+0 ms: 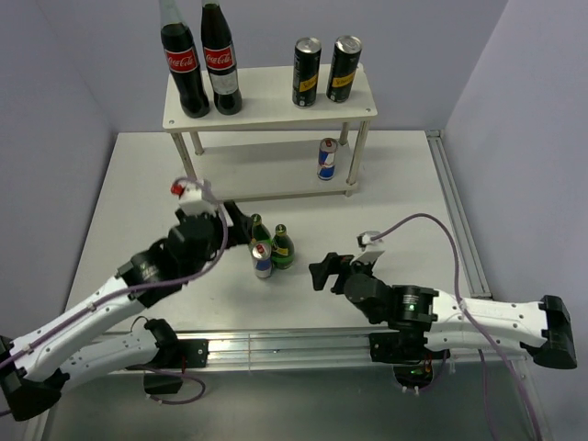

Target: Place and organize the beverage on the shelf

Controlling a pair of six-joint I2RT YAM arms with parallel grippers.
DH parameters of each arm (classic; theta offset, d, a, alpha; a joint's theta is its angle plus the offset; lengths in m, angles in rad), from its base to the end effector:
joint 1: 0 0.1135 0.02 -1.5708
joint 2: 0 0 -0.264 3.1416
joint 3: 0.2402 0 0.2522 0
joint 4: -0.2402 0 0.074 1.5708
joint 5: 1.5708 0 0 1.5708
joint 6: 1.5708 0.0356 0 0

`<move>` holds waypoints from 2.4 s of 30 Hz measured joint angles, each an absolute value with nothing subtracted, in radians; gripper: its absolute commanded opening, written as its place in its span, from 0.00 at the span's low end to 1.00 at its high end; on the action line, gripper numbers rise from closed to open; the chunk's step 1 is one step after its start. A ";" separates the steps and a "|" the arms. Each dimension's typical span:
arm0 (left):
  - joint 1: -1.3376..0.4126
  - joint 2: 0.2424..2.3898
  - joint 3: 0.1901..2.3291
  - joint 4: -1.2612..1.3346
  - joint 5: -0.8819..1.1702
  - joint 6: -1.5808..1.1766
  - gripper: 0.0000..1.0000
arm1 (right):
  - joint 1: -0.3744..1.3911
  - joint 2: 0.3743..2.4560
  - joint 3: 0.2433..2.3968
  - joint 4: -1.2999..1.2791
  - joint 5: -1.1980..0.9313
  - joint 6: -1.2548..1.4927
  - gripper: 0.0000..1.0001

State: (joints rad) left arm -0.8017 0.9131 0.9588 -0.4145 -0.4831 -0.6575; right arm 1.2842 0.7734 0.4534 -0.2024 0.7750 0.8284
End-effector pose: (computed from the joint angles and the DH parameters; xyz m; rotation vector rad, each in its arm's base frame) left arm 0.1503 -0.1315 0.3555 -0.1835 1.9212 -0.5202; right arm 0.0716 0.1547 0.2282 0.0076 1.9806 0.5830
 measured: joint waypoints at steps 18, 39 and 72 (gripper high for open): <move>-1.444 1.145 0.653 -0.433 -1.014 -1.154 0.99 | 1.300 0.529 0.430 -0.440 0.857 0.919 1.00; -1.179 1.371 0.423 0.199 -0.894 -0.950 0.99 | 1.300 0.517 0.397 -0.458 0.853 0.926 1.00; -1.143 1.359 0.380 0.172 -0.942 -0.950 0.07 | 1.300 0.905 0.389 -0.069 0.792 0.788 1.00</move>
State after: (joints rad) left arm -1.1427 1.3590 0.3801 0.1719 -0.9417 -0.9497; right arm 1.3003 0.9047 0.3889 -0.0689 0.7921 0.7883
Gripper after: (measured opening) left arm 0.598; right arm 0.998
